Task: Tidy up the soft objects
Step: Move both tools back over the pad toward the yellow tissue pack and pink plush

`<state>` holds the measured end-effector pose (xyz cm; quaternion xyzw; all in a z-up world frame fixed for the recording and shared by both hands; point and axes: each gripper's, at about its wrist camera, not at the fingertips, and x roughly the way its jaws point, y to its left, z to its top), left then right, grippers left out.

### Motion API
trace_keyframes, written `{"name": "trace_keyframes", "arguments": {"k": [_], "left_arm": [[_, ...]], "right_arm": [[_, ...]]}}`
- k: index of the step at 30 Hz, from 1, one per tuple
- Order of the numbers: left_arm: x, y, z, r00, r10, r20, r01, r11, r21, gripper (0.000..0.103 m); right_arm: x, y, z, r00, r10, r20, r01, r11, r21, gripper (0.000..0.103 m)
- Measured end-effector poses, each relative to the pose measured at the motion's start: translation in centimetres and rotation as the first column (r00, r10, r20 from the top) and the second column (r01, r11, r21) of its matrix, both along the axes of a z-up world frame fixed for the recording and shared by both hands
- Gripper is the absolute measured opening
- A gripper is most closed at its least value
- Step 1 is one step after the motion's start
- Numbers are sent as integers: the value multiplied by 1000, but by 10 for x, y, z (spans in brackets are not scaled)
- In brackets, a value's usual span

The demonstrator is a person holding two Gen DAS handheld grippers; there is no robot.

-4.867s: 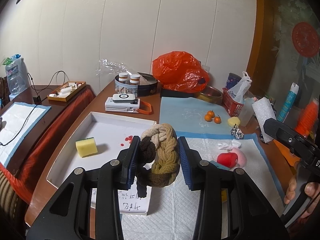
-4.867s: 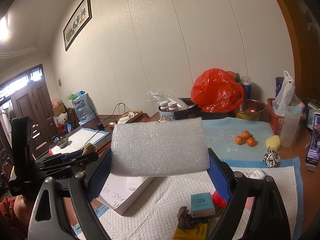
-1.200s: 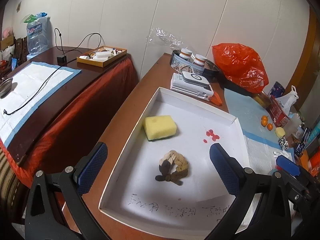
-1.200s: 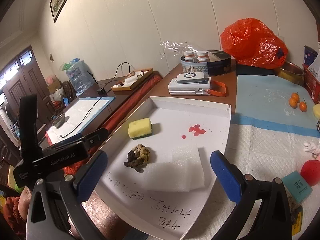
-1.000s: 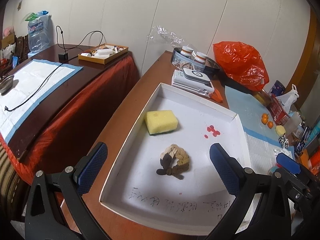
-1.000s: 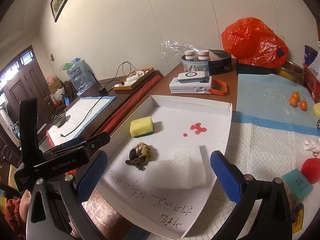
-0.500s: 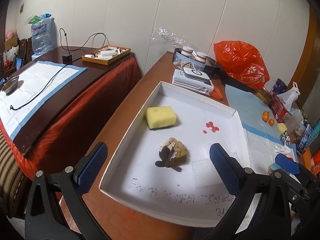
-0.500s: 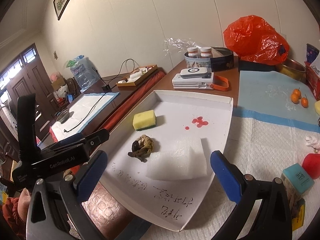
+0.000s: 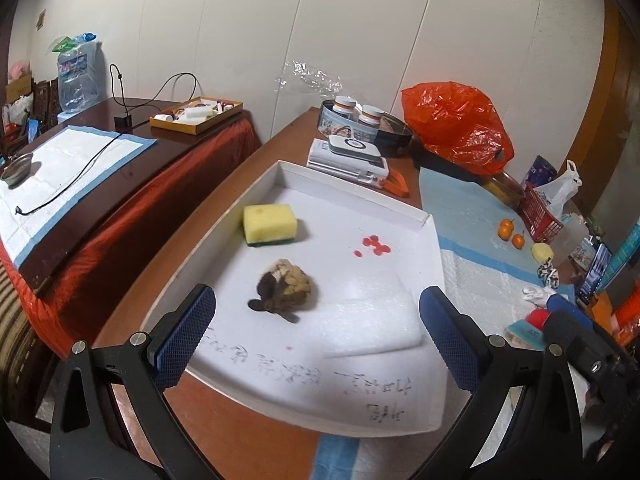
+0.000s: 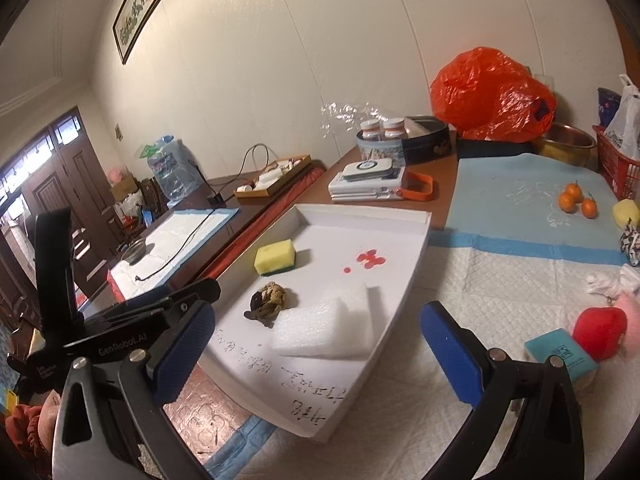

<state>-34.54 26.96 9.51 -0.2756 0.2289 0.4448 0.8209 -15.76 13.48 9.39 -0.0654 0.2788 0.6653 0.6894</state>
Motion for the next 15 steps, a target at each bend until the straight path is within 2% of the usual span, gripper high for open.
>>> {"name": "trace_keyframes", "arguments": {"k": [6,10,15], "left_arm": [[29,-25,-1,999,-42,2,42,999,-19,103],[62,-48,-5,992,-128,2,128,991,-38,103],[109,-81,-15,970,-245,-5,244,967,-77,103]], "right_arm": [[26,-30,12,999,-47,12,46,995,84,103],[49,-48,12,997,-82,-12,83,992,95,103],[82,-74,5,986,-160,-55,164,982,95,103]]}}
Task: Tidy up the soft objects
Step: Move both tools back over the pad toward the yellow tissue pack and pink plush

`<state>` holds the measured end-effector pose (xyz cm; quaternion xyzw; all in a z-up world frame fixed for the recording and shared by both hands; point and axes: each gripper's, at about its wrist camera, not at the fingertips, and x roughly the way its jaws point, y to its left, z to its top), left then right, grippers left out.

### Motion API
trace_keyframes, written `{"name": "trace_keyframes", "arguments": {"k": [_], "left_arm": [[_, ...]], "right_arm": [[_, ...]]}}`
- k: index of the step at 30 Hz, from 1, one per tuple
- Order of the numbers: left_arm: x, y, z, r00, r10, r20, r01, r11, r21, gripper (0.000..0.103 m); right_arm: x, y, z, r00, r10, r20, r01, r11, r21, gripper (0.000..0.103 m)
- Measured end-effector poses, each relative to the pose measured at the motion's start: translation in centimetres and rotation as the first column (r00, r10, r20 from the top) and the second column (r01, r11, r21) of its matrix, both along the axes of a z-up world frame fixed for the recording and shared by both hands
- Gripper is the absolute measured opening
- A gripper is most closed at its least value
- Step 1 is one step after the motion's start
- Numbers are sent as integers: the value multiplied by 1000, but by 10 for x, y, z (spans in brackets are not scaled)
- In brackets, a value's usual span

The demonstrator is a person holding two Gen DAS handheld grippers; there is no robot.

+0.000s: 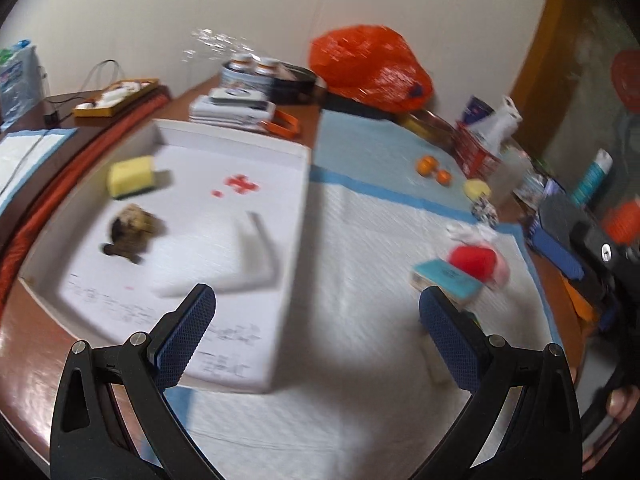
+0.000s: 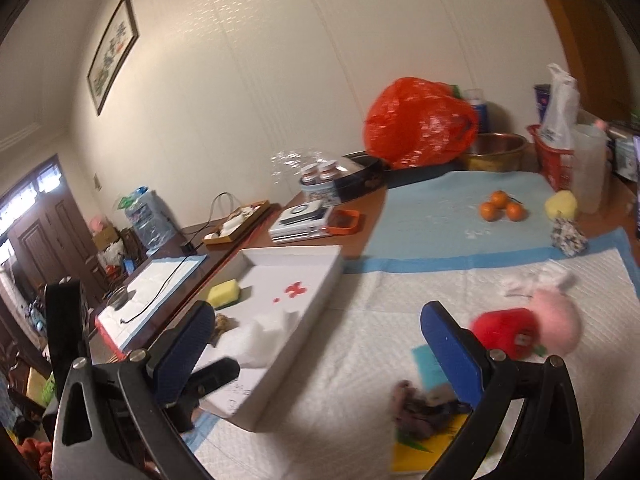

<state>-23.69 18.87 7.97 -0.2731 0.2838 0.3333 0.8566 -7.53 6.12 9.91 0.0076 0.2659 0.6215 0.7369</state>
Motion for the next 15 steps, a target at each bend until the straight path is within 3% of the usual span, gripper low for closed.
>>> {"name": "trace_keyframes", "arguments": {"k": [7,10,15], "left_arm": [[54,-45,-24,994,-92,-66,86,993,-79,103],[71,-62,-33,991,-107,-85,97,989,-114,103],[96,-81,-41,985,-137,-109,123,985,-124,103]], "right_arm": [[67,-48,-17,983,-184,-26,184,983,-31,103],[110,-73,-31,946,-317,-64,312,947,-75,103],[158,-95,-47,911,-408,-61,396,907,-144,103]]}}
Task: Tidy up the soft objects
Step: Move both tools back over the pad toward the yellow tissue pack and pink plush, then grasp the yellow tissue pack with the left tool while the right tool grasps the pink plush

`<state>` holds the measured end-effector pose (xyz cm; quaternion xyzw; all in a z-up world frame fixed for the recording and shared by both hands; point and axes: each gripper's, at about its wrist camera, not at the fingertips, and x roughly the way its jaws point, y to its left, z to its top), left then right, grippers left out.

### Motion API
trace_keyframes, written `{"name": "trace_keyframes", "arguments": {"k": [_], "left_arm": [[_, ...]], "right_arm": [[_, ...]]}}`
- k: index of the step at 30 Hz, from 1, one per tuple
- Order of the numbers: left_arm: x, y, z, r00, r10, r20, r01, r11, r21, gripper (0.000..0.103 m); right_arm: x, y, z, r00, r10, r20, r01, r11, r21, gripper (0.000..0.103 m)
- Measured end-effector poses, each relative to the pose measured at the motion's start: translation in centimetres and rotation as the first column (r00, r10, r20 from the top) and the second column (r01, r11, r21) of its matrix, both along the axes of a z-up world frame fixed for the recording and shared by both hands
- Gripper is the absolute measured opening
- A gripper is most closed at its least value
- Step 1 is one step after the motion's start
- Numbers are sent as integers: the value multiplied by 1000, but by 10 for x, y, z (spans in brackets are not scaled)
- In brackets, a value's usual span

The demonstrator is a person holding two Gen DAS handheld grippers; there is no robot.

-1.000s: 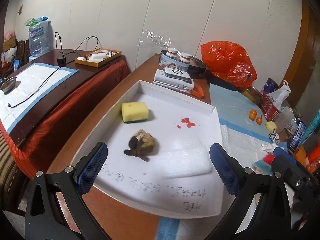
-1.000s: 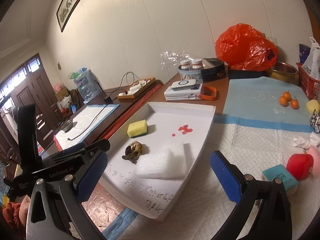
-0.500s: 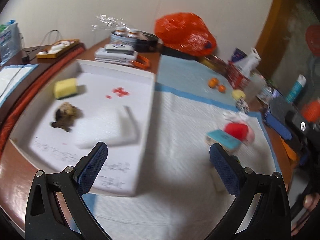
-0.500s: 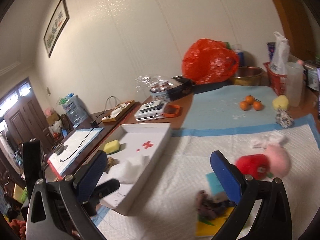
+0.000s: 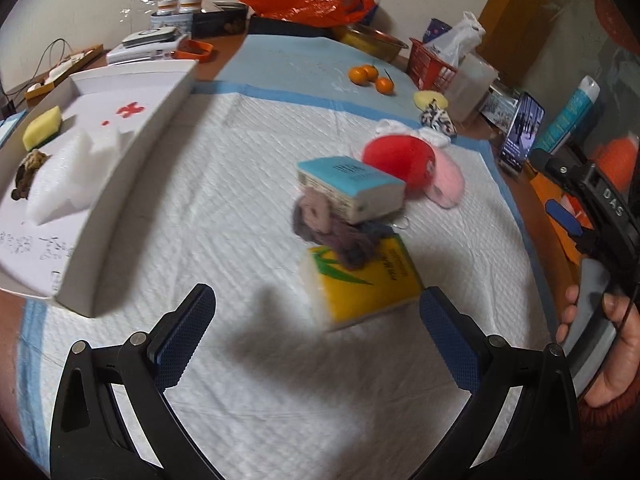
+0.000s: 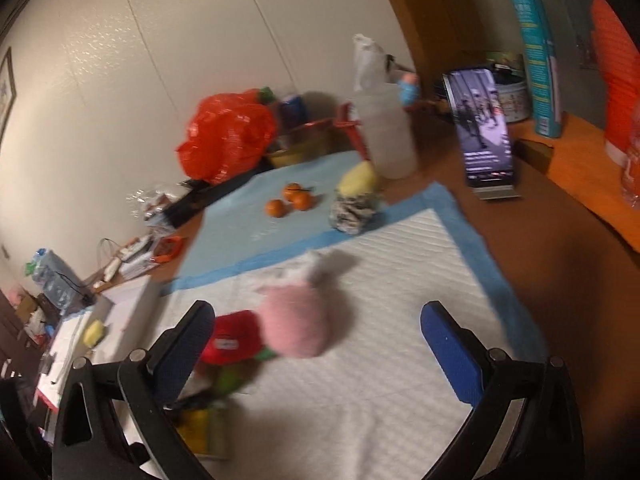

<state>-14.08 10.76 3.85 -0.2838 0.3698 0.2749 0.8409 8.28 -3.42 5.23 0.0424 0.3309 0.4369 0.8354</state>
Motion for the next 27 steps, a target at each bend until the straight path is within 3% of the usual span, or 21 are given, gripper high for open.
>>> {"name": "trace_keyframes", "arguments": {"k": [4,7,11,14,19,20,21,22,23,27], "left_arm": [[23,-9,-3,1000,-14,-13,14,1000,21,103],[39,-11,-6,999,-6,-32,7,999,38,103],[48,-9,-14,997,36,-67,-33,998,49,102],[41,-4,-19,995,66,-75,-63,997,32,89],[29,-1,-17,997,70,-32,-70,998,6,64],[28,-3,-16,998,62,-26,-61,998,15,56],[27,-4,-15,998,56,-25,-55,998,22,52],[26,-5,-14,998,53,-25,-52,998,28,50],[24,-5,-13,998,50,-24,-49,998,30,47],[16,-3,-12,999,51,-18,-51,998,22,40]], "right_arm": [[17,0,-8,998,32,48,-28,997,-75,103],[22,12,-15,989,125,74,-115,985,-132,103],[22,48,-35,968,252,11,-242,940,-240,103],[19,68,-47,957,291,-6,-282,919,-275,102],[8,91,-54,929,369,17,-346,884,-313,93],[7,96,-55,926,378,26,-349,877,-329,84],[7,99,-58,922,387,22,-356,869,-343,67],[7,102,-61,920,391,14,-362,864,-350,64],[7,100,-60,921,389,34,-354,868,-347,49],[13,87,-58,925,379,-9,-363,879,-310,48]]}}
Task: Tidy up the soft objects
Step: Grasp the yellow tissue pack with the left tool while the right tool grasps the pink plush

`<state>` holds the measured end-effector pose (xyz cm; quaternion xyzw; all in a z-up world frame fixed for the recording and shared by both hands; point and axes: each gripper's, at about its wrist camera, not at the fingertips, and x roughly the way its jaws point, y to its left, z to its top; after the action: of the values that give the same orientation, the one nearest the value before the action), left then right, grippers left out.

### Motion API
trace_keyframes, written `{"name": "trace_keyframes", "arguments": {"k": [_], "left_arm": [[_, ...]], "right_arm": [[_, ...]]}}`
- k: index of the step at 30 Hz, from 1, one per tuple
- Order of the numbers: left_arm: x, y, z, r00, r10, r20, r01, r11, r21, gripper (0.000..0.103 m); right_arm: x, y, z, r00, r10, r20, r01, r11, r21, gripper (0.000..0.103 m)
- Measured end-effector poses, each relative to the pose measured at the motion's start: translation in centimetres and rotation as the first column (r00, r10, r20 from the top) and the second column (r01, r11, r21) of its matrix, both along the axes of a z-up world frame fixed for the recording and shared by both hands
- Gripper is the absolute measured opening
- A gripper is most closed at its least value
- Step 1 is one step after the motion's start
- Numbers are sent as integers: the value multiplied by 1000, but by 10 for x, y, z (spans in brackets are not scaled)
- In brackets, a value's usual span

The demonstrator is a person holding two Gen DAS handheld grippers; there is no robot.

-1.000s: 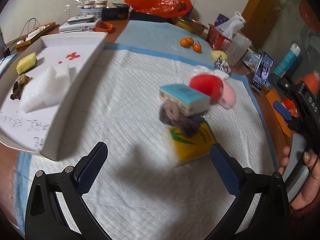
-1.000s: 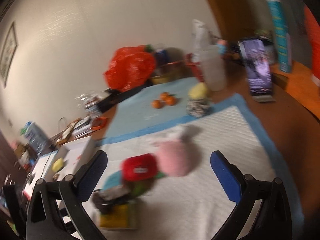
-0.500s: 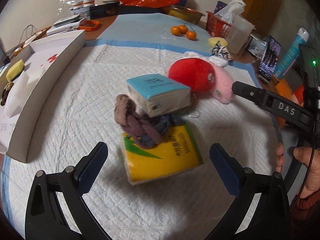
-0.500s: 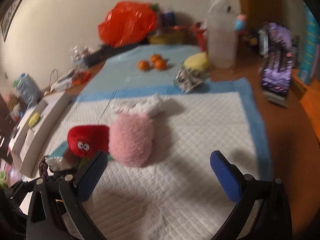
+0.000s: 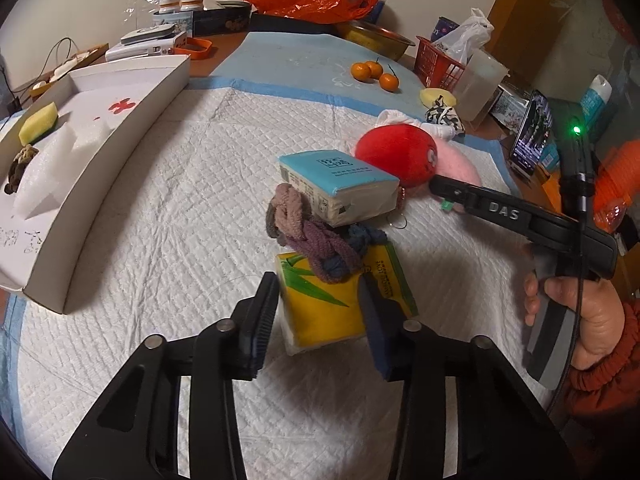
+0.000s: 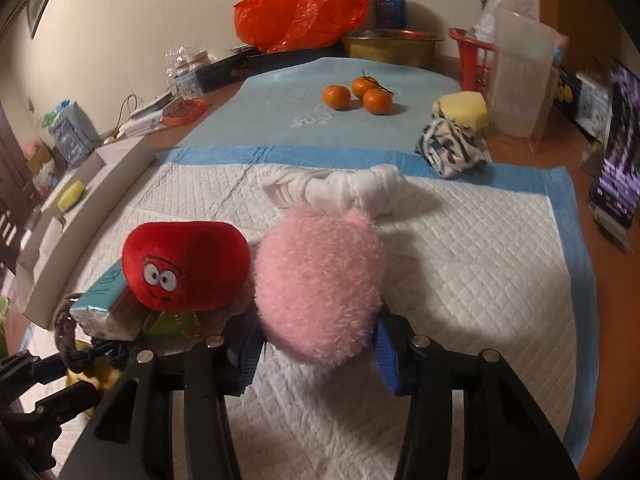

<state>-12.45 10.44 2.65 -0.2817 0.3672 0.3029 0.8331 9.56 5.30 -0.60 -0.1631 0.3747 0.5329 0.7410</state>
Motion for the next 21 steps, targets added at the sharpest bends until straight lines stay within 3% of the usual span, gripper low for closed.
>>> {"name": "trace_keyframes", "arguments": {"k": [5,7,8,9,11,15,21], "left_arm": [[0,0,5,998,35,-49,-35,999,3,42],[-3,0,9,997,61,-39,-61,998,-6,57],[-5,-1,10,998,67,-20,-67,998,-17,78],[-6,-2,11,997,72,-9,-73,997,-23,92],[-4,-6,12,997,82,-1,-82,996,-23,101],[13,-14,12,997,77,-5,-77,997,4,103],[39,-15,-12,992,69,-108,-69,998,3,103]], "right_arm": [[4,-18,8,998,-45,-47,47,998,40,48],[4,-23,13,997,-53,-54,57,997,61,48],[3,-26,15,997,-54,-58,59,996,71,48],[2,-27,17,997,-53,-60,58,995,79,48],[1,-32,20,997,-49,-65,55,994,95,48],[2,-37,21,996,-44,-76,52,993,102,48],[1,-43,26,997,-28,-74,37,993,113,48]]}}
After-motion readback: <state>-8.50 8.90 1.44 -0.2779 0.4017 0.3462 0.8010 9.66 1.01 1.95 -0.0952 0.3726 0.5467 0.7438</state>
